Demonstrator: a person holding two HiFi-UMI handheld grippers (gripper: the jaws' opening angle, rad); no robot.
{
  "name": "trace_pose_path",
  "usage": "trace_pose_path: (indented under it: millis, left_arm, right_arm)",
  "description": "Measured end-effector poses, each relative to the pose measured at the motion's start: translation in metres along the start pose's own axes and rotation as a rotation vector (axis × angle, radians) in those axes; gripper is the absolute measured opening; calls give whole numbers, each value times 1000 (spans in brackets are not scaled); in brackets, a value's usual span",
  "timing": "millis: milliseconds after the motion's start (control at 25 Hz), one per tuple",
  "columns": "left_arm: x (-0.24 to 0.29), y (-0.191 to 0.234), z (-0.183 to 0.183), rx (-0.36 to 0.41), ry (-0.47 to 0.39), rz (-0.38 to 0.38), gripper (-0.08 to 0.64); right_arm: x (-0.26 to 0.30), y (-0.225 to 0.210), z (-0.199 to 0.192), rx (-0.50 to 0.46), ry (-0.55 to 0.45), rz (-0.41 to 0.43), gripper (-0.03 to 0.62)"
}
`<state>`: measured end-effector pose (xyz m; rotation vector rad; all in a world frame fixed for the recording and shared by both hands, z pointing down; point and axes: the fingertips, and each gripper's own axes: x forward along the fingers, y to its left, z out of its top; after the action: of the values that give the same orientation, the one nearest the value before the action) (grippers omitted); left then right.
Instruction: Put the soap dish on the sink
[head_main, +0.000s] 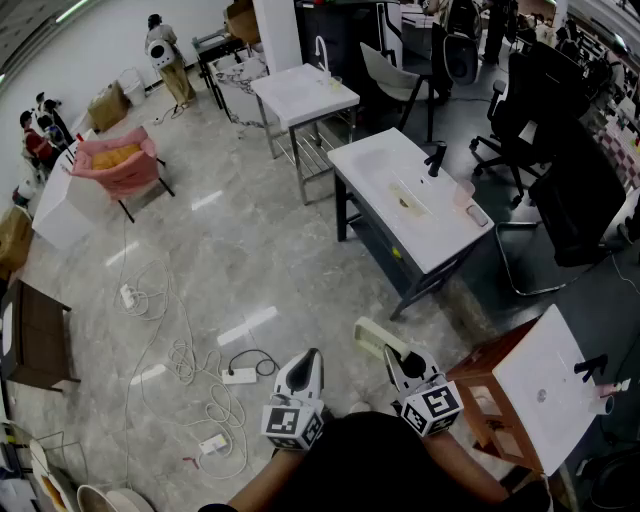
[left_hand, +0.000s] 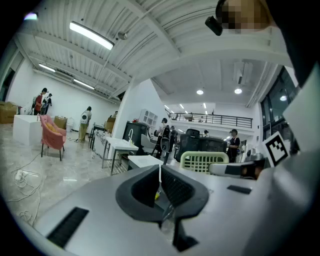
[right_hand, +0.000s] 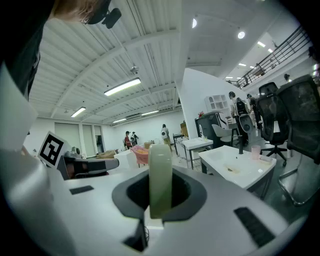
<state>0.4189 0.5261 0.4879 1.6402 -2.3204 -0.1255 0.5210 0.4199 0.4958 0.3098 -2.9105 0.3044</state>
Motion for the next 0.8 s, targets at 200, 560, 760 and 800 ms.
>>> trace_pose_path:
  millis: [200,560,760,800]
  left_arm:
    - [5,-15,3,12,-15,4,18]
    - [-1,-13,-12,18,8,44,17]
    - [4,-8,-16,-2,29,36,18]
    - [6,-7,-17,-2,35,32,18]
  right_arm:
    - [-10,-7,4,-10,-14,9,20]
    - [-11,-10,-8,10,-20,31,20]
    - [-2,-16,-19,29,29,23,20]
    - [1,-17,-18,28,30,21,20]
